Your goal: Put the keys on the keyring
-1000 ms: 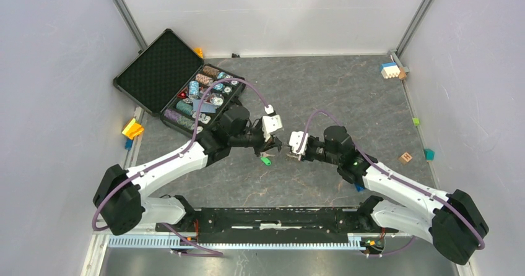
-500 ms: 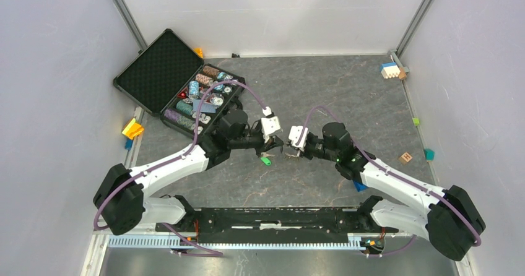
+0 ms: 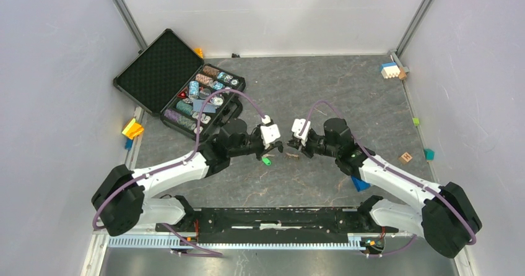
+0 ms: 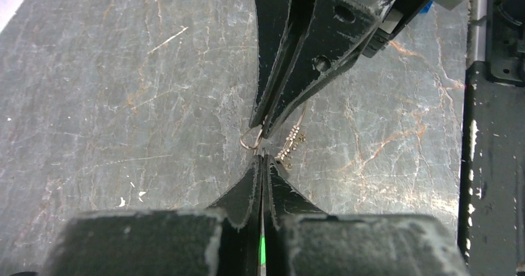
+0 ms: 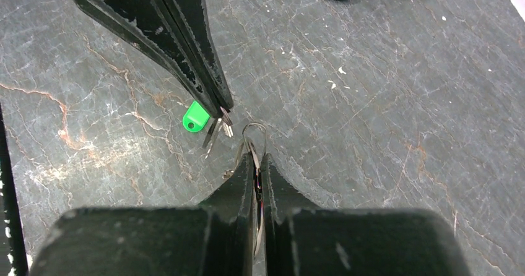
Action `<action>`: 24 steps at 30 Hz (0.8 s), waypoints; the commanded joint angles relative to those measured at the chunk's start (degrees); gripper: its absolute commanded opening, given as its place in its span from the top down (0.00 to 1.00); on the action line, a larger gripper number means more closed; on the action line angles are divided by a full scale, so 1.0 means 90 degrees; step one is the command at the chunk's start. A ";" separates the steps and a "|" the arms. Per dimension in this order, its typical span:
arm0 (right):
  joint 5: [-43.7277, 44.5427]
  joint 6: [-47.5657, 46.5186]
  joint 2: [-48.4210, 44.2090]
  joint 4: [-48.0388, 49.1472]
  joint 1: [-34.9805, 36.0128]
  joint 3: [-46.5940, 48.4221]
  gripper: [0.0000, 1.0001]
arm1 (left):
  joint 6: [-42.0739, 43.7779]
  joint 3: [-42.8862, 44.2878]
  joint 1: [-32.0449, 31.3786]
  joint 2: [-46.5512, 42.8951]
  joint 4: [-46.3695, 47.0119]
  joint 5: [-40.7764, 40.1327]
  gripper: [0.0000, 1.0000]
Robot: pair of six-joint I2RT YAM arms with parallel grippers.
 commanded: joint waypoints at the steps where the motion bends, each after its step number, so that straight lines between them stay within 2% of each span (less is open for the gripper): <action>1: -0.0305 0.0321 0.0053 0.0288 -0.0100 0.0334 1.00 | 0.0022 -0.0125 -0.0119 0.0011 0.0883 -0.0438 0.98; 5: -0.0410 0.0442 0.0086 0.0355 -0.0182 0.0315 1.00 | 0.0148 -0.0416 -0.0178 0.0001 0.1384 -0.0430 0.98; 11: -0.0538 0.0537 0.0136 0.0381 -0.0271 0.0322 1.00 | 0.0315 -0.0542 -0.0287 0.0089 0.1554 -0.0423 0.98; 24: -0.0695 0.0680 0.0165 0.0433 -0.0383 0.0320 1.00 | 0.0373 -0.0474 -0.0649 0.0387 0.1723 -0.1236 0.98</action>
